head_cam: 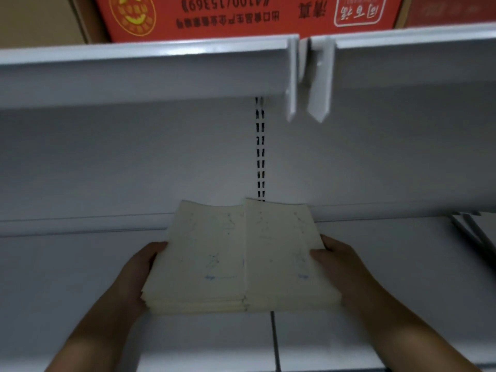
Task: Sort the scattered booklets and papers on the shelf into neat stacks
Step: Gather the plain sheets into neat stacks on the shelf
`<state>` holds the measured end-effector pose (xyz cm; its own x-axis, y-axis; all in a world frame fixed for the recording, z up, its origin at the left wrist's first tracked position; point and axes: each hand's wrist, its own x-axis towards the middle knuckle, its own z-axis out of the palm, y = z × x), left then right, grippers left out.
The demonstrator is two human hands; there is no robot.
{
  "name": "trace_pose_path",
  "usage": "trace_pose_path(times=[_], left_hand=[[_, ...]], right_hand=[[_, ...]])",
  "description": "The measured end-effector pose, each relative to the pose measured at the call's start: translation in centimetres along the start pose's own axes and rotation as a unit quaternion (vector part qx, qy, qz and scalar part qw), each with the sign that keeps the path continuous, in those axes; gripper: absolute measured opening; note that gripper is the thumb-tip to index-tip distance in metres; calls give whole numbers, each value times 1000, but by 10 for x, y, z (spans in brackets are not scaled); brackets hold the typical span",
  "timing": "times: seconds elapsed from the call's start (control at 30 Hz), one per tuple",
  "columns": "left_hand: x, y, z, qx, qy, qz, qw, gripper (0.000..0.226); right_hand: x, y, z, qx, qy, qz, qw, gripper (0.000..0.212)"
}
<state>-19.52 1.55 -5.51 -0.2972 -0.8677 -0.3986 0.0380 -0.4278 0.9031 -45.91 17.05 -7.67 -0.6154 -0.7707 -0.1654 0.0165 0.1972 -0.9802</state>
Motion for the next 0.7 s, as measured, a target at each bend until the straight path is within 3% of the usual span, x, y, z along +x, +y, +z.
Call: trace_pose_path(times=[0.27,0.37,0.43,0.5,0.53,0.6,0.7], left_hand=[[-2,4,-3,16,-19,-4,1000,29],[1,18,-3,90,67,81,990,27],[-9,33,8,182,142,195,953,35],[-27,38,38,276,63,268,921,38],[-34,35,58,331,3,270,904,40],[-38,17,96,486,-100,252,831,51],[-35,-11,131,611,-131,194,756,66]], right_hand=[[1,-2,-2,-39,-3,18,999,29],[1,-2,-9,-71,-18,5,997,30],[0,-1,-9,-81,-14,-1,997,31],[-2,1,-8,-67,-6,1,998,34],[-2,3,-8,-57,-8,-1,998,34],[-3,4,-9,-38,-17,-3,999,33],[-4,6,-13,-27,-35,-14,999,33]])
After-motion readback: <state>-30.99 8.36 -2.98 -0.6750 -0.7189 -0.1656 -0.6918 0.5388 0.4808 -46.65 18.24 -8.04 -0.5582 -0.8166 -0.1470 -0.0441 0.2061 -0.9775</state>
